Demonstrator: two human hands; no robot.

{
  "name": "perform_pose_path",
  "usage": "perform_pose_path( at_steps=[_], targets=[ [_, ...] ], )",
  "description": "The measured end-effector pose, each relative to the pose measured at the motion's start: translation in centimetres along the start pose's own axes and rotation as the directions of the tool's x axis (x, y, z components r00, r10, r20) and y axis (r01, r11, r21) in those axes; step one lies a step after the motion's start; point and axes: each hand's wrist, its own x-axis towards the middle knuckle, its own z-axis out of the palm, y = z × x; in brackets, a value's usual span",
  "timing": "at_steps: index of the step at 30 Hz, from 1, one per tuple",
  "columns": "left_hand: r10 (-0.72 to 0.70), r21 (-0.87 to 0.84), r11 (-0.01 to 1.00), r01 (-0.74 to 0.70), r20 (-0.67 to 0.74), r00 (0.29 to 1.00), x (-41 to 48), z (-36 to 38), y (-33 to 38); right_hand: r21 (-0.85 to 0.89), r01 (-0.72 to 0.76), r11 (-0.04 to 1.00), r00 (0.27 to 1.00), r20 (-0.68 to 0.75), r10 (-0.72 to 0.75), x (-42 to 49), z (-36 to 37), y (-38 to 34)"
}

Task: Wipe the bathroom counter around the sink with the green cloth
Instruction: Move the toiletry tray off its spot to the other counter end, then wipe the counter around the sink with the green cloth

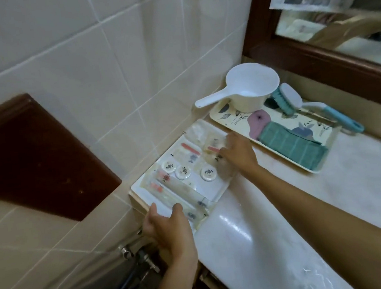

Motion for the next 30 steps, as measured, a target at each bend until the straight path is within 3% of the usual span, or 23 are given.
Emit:
perform_pose_path(
  at_steps=[2,4,7,9,11,13,16,20,26,30],
  targets=[
    [0.155,0.003,0.988,-0.155,0.02,0.988,-1.7,0.9,0.5,0.072,0.042,0.996,0.999,-0.036,-0.04,-1.5,-1.0,0.8],
    [0.369,-0.003,0.929,-0.371,0.111,0.923,-3.5,2.2,0.5,0.144,0.046,0.988,0.994,-0.104,-0.031,-3.1,-2.3,2.1],
    [0.606,-0.034,0.763,-0.646,0.387,0.696,-5.8,4.7,-0.2,0.194,-0.009,0.981,0.982,-0.184,0.045,-4.7,-4.8,4.9],
    [0.611,0.001,0.654,-0.757,0.589,0.529,-6.6,6.5,-1.3,0.204,-0.048,0.978,0.969,-0.23,0.096,-5.1,-6.7,6.7],
    [0.594,0.08,0.472,-0.878,0.707,0.383,-6.2,8.6,-3.2,0.157,-0.078,0.984,0.949,-0.292,0.122,-4.8,-8.5,8.3],
    [0.556,0.156,0.285,-0.946,0.777,0.295,-5.5,10.5,-4.9,0.019,-0.106,0.994,0.939,-0.327,0.106,-3.7,-10.1,9.7],
    [0.494,0.216,0.14,-0.966,0.83,0.258,-4.8,11.5,-6.2,-0.205,-0.129,0.97,0.969,-0.233,0.08,-1.0,-11.8,11.4],
    [0.488,0.221,0.084,-0.972,0.841,0.233,-4.5,11.8,-6.3,-0.376,-0.175,0.91,0.984,-0.109,0.144,1.7,-12.4,13.3],
    [0.494,0.23,0.024,-0.973,0.843,0.211,-4.5,12.1,-6.4,-0.419,-0.309,0.854,0.95,-0.175,0.259,2.3,-11.0,13.1],
    [0.491,0.245,0.011,-0.969,0.843,0.219,-4.7,12.2,-6.2,-0.433,-0.314,0.845,0.947,-0.211,0.244,1.5,-11.1,11.9]
  ],
)
